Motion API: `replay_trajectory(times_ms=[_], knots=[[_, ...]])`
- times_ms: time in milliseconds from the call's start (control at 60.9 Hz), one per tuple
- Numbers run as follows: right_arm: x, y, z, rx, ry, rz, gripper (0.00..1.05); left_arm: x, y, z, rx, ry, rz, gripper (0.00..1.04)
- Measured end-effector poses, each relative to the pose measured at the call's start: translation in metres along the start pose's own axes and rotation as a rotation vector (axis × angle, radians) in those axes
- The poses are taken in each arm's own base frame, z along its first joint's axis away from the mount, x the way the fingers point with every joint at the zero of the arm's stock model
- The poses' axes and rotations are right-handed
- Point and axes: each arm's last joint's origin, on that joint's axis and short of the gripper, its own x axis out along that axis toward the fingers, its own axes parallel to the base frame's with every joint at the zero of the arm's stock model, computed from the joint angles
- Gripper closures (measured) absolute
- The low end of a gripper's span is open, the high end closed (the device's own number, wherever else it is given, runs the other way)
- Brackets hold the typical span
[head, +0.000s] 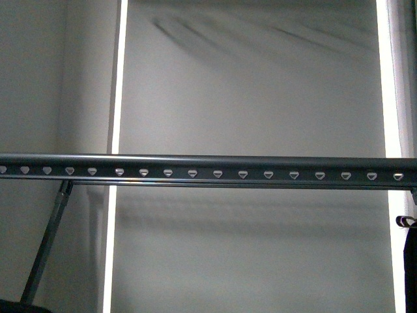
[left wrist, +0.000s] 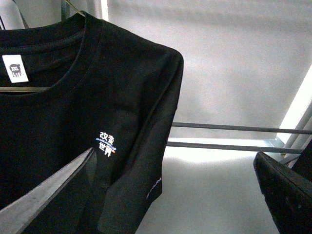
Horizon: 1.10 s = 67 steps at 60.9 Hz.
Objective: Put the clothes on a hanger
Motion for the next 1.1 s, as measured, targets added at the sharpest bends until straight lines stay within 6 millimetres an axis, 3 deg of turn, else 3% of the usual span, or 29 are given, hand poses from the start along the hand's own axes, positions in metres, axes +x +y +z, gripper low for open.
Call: replay_trajectory(times_ms=[345, 427, 509, 640, 755, 887, 1100], knots=[[0.0, 0.0, 0.0, 0.0, 0.0, 0.0, 0.07, 0.0, 0.0, 0.0, 0.0, 0.0, 0.0, 0.07], [0.0, 0.0, 0.0, 0.0, 0.0, -0.001, 0.07, 0.003, -0.001, 0.004, 0.042, -0.026, -0.149, 0.07], [0.0, 0.0, 0.0, 0.0, 0.0, 0.0, 0.07, 0.012, -0.002, 0.009, 0.032, -0.02, -0.138, 0.07], [0.0, 0.0, 0.0, 0.0, 0.0, 0.0, 0.07, 0.042, 0.003, 0.033, -0.131, 0.054, 0.109, 0.07], [0.0, 0.0, 0.0, 0.0, 0.0, 0.0, 0.07, 0.098, 0.004, 0.053, -0.426, 0.088, 0.356, 0.07], [0.0, 0.0, 0.0, 0.0, 0.0, 0.0, 0.07, 0.142, -0.002, 0.061, -0.542, 0.076, 0.41, 0.07], [0.0, 0.0, 0.0, 0.0, 0.0, 0.0, 0.07, 0.176, -0.005, 0.064, -0.589, 0.043, 0.444, 0.07]])
